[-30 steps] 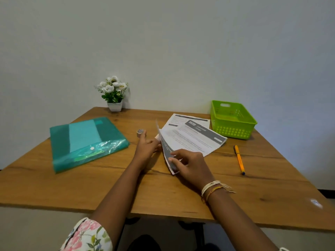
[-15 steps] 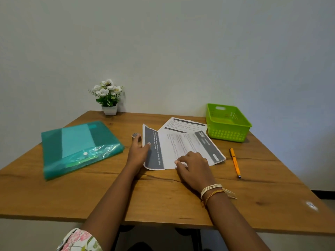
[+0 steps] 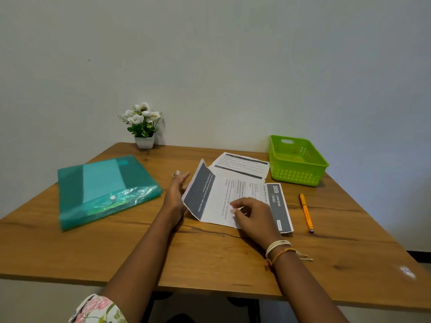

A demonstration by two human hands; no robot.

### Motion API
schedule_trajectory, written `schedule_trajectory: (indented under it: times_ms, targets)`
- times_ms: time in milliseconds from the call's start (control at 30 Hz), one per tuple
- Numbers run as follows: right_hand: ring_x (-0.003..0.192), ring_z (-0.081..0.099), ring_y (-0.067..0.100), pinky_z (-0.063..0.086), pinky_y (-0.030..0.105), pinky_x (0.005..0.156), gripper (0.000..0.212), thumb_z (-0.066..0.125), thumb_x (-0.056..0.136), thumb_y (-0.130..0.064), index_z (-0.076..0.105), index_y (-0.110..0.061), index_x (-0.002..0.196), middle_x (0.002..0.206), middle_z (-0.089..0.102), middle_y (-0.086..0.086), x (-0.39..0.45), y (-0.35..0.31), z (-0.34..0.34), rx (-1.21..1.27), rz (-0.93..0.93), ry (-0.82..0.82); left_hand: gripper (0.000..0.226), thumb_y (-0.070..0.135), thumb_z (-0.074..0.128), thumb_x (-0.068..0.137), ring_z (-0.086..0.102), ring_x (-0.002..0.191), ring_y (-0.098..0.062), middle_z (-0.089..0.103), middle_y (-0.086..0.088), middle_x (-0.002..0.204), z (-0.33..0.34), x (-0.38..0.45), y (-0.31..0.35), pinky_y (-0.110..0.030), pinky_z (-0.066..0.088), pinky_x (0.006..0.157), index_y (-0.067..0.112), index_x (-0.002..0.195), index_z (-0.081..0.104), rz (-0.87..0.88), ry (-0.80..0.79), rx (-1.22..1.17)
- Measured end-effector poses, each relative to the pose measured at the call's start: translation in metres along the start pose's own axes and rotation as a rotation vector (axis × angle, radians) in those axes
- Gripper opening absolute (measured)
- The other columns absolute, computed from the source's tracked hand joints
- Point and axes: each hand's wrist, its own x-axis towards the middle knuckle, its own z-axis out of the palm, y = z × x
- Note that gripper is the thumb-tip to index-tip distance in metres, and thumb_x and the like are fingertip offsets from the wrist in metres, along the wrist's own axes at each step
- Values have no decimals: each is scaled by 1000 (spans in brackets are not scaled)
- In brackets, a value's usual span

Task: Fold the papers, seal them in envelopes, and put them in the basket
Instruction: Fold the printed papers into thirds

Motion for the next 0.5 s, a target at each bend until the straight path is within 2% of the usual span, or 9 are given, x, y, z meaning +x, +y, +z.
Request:
schedule_trajectory:
  times_ms: [133, 233, 300, 400, 500]
  targets:
    - [86, 55, -6, 42, 5, 69, 18, 61, 91, -19, 72, -19, 106, 99, 60, -15, 0, 2, 0, 19, -2, -1, 56, 52, 16, 100, 62, 107, -16, 61, -3, 127, 3, -5, -9, -29, 53, 81, 27, 136, 50, 103, -168, 284]
    - [88, 57, -6, 44, 7, 74, 17, 59, 92, -19, 72, -20, 103, 97, 64, -14, 2, 4, -1, 51, -5, 16, 54, 51, 18, 100, 49, 120, -14, 49, 1, 141, 8, -4, -15, -21, 44, 82, 28, 137, 50, 126, -218, 461]
    - [88, 61, -2, 47, 11, 75, 17, 58, 92, -19, 73, -21, 100, 93, 69, -11, 3, 5, 0, 68, -6, 32, 48, 47, 20, 102, 47, 123, -17, 47, -2, 143, 10, -2, -18, -23, 40, 85, 32, 136, 51, 134, -225, 650]
    - [86, 66, 5, 53, 21, 77, 18, 57, 93, -20, 73, -20, 100, 89, 71, -7, 4, 5, 1, 73, -5, 38, 42, 41, 21, 103, 45, 128, -21, 41, -4, 148, 9, 1, -24, -29, 37, 98, 39, 141, 38, 205, -240, 1132]
    - [86, 67, 9, 56, 28, 81, 17, 57, 93, -21, 73, -19, 98, 91, 73, -5, 4, 7, 1, 71, -6, 40, 47, 52, 23, 100, 40, 133, -16, 41, 6, 150, 9, -1, -28, -33, 34, 103, 38, 138, 46, 241, -277, 1203]
